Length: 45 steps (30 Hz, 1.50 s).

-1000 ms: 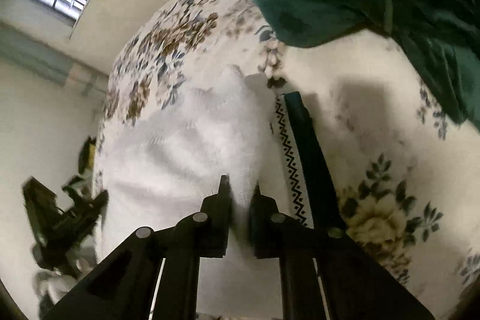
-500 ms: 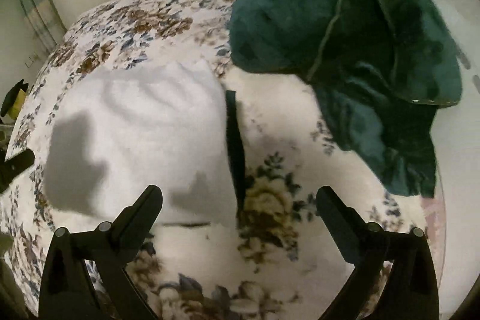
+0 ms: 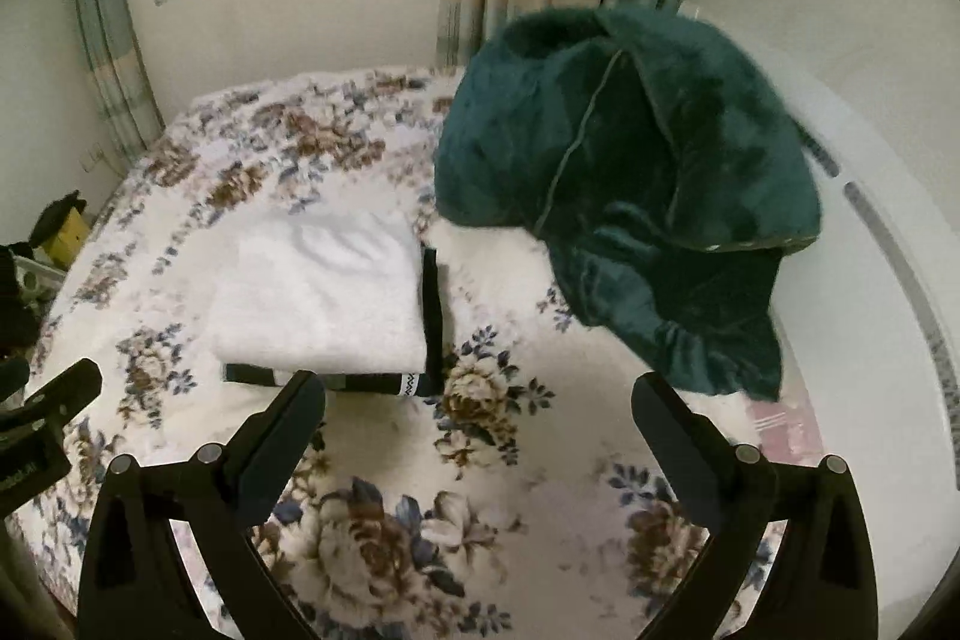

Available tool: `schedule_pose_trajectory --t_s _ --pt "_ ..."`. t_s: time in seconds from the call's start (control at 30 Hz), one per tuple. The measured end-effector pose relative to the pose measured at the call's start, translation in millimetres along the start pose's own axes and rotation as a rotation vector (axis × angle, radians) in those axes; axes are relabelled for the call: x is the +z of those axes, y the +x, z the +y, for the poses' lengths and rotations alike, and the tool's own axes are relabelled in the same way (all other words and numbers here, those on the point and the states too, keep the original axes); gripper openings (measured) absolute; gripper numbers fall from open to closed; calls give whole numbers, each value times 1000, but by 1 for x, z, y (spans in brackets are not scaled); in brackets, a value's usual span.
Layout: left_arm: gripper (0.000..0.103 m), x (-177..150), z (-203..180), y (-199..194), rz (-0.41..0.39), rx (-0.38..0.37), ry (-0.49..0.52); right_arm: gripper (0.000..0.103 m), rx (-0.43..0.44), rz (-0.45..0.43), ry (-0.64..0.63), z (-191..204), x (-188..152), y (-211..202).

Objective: Fold small clothes

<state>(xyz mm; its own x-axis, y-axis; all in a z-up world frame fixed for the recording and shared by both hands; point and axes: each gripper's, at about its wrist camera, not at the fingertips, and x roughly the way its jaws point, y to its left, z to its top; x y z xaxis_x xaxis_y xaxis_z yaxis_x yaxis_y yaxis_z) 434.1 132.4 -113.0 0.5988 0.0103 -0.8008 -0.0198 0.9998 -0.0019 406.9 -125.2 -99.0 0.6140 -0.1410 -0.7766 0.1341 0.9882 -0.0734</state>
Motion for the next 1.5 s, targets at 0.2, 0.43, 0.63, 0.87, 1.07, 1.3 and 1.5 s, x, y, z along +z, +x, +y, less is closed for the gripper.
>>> schedule_pose_trajectory --t_s 0.2,0.43,0.63,0.87,1.07,1.3,1.5 --pt "97 -7 1 -74 -89 27 -6 103 28 -117 -17 -17 -4 -111" --pt "97 -16 -1 -138 -173 30 -21 103 71 -216 -13 -31 -14 -208" --pt "97 -27 -6 -173 -214 12 -23 103 92 -264 4 -43 -23 -265" --pt "97 -38 -12 -190 -235 12 -11 103 107 -298 -15 -46 -36 -301" --pt "103 -43 -16 -193 -235 -10 -4 103 107 -301 -25 -48 -37 -303" --pt "103 -47 -13 -197 -243 11 -22 103 119 -286 -22 -52 -38 -304" --pt "103 -49 -12 -199 -242 17 -24 103 127 -287 -30 -49 -38 -302"
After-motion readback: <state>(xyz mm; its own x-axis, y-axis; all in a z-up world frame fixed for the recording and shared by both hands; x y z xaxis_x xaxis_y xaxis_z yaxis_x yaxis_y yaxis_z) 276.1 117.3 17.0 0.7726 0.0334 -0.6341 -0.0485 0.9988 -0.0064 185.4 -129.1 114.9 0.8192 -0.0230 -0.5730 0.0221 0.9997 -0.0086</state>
